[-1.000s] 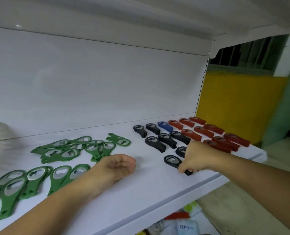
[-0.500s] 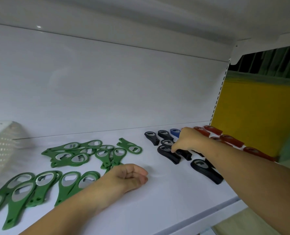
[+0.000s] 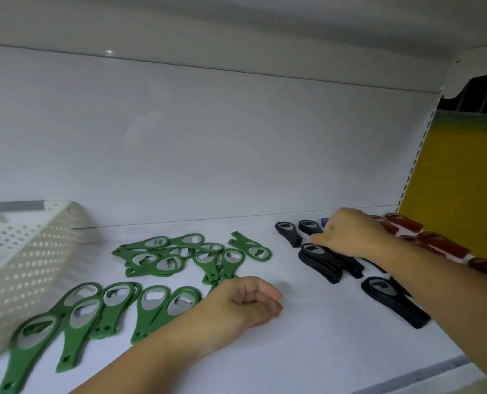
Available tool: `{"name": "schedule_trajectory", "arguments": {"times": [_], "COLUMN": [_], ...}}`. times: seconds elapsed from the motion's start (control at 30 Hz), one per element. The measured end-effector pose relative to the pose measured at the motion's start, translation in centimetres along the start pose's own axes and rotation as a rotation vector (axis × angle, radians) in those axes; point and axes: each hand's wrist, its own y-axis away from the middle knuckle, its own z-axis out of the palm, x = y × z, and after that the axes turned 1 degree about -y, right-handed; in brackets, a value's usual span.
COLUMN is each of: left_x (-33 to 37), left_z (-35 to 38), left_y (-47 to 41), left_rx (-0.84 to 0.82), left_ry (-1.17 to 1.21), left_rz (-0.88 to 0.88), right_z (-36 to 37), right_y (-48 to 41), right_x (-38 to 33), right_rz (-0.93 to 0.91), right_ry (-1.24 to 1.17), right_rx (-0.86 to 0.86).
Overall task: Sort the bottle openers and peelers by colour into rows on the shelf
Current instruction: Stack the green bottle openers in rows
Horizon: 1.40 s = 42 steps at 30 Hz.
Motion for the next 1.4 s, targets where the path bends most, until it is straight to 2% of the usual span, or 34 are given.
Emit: {"name": "schedule_trajectory", "arguments": {"times": [0.07,0.17,0.33,0.47,0.57,0.63,0.73,0.83,0.93,1.0,1.07,1.13,1.2,1.23,1.3,1.4], "left_x": [0.4,0.7,1.1,1.0,1.1,1.7,2.5,2.9,3.0,3.0,2.7,2.7,2.7,2.7,2.8,2.9], "left_z": [-0.2,-1.0,-2.4,-4.1,-4.7,-4.9,-5.8,-6.5,-6.0,-5.5,-5.4,-5.6,-5.7,-5.6,-5.7,-5.8], "left_y": [0.0,-0.2,0.0,-0.2,-0.7,-1.1,-1.2,-0.7,0.3,0.6,0.6,0.4,0.2,0.1,0.2,0.3], "left_rx": [0.115,0.342,0.604,0.747,0.831,0.87,0.797,0.548,0.276,0.229,0.244,0.315,0.43,0.47,0.515,0.536], "left_ry": [-0.012,-0.138,-0.253,-0.291,-0.231,-0.002,0.389,0.632,0.629,0.583,0.618,0.634,0.581,0.566,0.58,0.606], "left_rz": [0.044,0.121,0.169,0.212,0.219,0.219,0.144,-0.079,-0.208,-0.22,-0.195,-0.194,-0.24,-0.248,-0.243,-0.242], "right_z": [1.5,5.3,9.5,10.5,10.4,9.4,7.6,6.8,7.3,7.9,8.4,8.3,8.2,8.2,8.7,10.0], "right_y": [0.7,1.0,-1.9,-4.0,-4.0,-3.6,-2.2,0.0,1.7,2.0,1.6,0.9,-0.2,-0.8,-2.2,-3.2], "right_x": [-1.6,-4.2,-7.6,-7.3,-6.7,-6.9,-7.9,-9.3,-10.3,-10.5,-10.4,-10.2,-9.7,-9.3,-8.1,-7.1], "right_rz": [-0.095,-0.195,-0.159,-0.134,-0.156,-0.231,-0.416,-0.7,-0.874,-0.9,-0.876,-0.802,-0.651,-0.559,-0.355,-0.173], "right_ry": [-0.044,-0.106,-0.023,-0.186,-0.28,-0.32,-0.478,-0.595,-0.562,-0.573,-0.678,-0.903,-0.985,-0.931,-0.662,-0.163], "right_rx": [0.031,-0.018,-0.094,-0.124,-0.079,-0.005,0.102,-0.042,-0.162,-0.18,-0.21,-0.224,-0.1,-0.028,0.061,-0.065]}}
